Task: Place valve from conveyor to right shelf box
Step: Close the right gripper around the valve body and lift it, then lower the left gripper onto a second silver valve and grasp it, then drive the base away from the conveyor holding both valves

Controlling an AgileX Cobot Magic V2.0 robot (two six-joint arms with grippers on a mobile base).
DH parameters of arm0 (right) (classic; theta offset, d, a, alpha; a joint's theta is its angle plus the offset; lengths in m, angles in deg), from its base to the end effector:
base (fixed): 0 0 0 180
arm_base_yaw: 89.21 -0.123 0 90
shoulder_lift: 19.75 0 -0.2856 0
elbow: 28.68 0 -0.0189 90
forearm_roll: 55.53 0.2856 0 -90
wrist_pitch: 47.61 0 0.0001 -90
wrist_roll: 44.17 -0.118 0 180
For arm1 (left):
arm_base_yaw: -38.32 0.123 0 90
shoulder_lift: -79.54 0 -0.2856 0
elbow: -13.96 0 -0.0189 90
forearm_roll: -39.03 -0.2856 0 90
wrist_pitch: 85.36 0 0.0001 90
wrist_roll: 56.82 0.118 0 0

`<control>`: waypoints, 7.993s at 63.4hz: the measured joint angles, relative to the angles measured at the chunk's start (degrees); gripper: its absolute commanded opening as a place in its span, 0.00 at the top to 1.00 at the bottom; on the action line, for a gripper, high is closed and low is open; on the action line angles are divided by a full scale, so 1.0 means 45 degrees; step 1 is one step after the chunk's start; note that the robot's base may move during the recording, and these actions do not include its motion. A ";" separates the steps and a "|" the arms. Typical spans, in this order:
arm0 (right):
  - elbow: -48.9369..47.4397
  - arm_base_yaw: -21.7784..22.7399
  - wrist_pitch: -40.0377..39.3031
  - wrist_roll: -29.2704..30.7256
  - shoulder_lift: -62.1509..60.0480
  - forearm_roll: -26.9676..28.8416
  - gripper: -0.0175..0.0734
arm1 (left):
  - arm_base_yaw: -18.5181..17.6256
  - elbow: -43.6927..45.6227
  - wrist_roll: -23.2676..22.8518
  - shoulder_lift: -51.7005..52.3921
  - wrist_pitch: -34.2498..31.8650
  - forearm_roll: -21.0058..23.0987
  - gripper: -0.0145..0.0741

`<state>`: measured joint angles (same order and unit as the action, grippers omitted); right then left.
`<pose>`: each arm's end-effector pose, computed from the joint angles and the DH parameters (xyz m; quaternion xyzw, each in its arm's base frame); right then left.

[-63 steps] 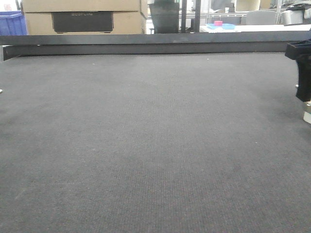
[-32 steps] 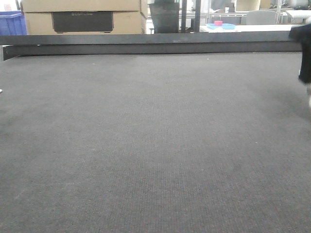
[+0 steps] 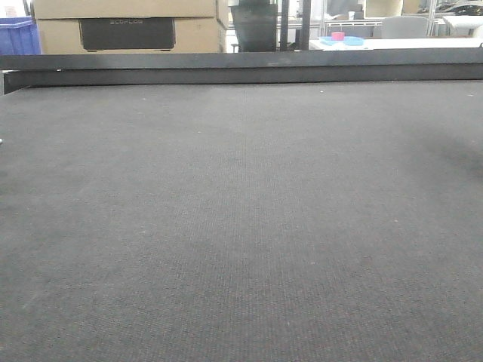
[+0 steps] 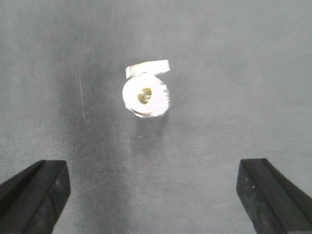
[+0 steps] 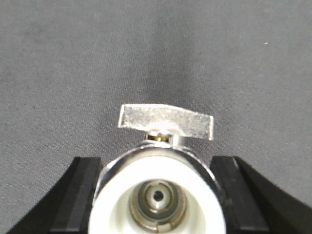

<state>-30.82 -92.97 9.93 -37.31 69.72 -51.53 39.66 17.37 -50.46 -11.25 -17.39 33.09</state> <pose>0.3484 0.0299 0.3445 -0.0792 0.9495 0.0256 0.3024 0.3371 0.0192 0.3338 0.0515 0.9743 0.0653 0.2093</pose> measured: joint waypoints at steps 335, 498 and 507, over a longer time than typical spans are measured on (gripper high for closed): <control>0.0000 0.0000 -0.3297 0.0000 -0.2608 0.0226 0.98 | 0.1178 0.0679 0.0865 0.3383 -0.5465 0.3808 0.96; 0.0000 0.0000 -0.4635 0.0000 -0.2608 0.0254 0.98 | 0.1178 0.0679 0.0865 0.3383 -0.5465 0.3808 0.96; 0.0000 0.0000 -0.4635 0.0000 -0.2608 0.0254 0.98 | 0.1178 0.0679 0.0865 0.3383 -0.5465 0.3808 0.96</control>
<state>-30.82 -92.97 -10.92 -37.31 57.99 -50.39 44.96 20.43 -46.56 3.98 -41.98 50.22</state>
